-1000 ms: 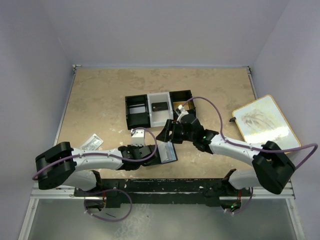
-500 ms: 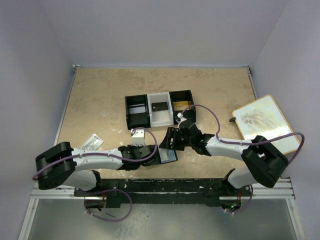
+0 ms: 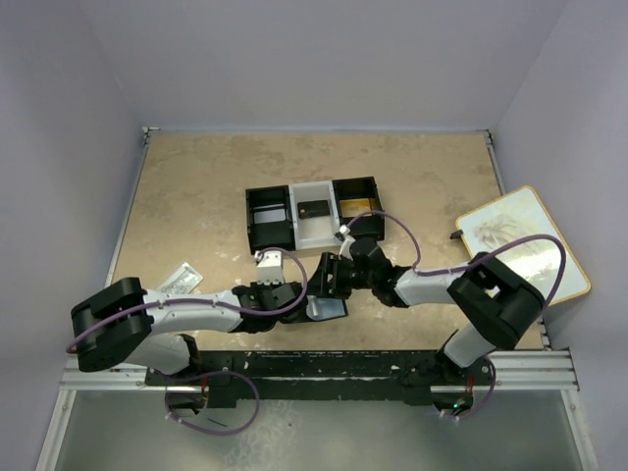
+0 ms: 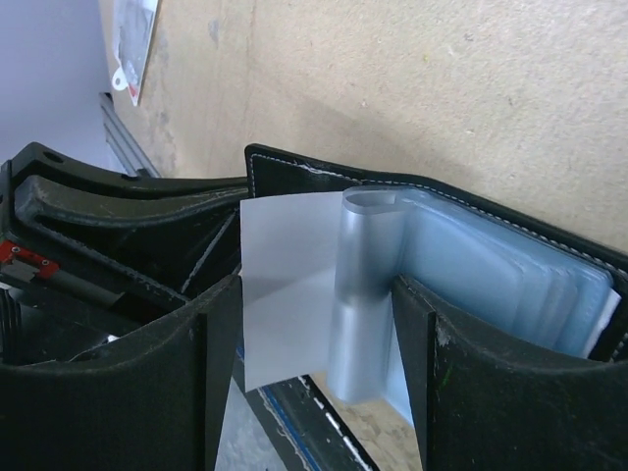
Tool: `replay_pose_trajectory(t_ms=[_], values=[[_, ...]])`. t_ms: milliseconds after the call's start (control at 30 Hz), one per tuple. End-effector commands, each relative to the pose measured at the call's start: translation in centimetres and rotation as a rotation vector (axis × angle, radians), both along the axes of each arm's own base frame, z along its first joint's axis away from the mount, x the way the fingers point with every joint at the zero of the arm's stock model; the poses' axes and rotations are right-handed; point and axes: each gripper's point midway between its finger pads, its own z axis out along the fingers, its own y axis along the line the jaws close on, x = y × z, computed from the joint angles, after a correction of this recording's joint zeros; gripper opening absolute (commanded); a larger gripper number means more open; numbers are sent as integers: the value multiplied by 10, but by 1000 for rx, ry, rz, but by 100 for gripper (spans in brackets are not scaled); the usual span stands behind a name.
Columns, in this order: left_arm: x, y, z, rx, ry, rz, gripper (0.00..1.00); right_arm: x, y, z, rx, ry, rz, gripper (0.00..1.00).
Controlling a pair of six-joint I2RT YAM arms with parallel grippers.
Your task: Take the credit cards out of the card holder
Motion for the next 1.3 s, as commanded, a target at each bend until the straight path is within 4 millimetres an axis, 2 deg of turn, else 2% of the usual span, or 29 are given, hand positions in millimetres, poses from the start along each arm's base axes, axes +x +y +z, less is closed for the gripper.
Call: replay_pose_trajectory(t_ms=[0,233,433,600,833,1167,1267], values=[[-11,8,-20,-10,70,19,0,1,19,18,89,-12,54,65],[-9,10,-21,-12,76,22,0,6,31,42,167,-57,78,65],[-10,12,-24,-7,81,23,0,5,35,34,165,-40,94,64],[-10,15,-23,-3,79,27,0,4,38,41,205,-58,98,64],[-11,19,-19,-28,68,44,0,8,44,30,188,-37,112,60],[-13,24,-16,-21,73,49,0,5,45,20,167,-9,120,60],[-16,30,-13,-15,78,57,5,8,41,10,127,6,84,57]])
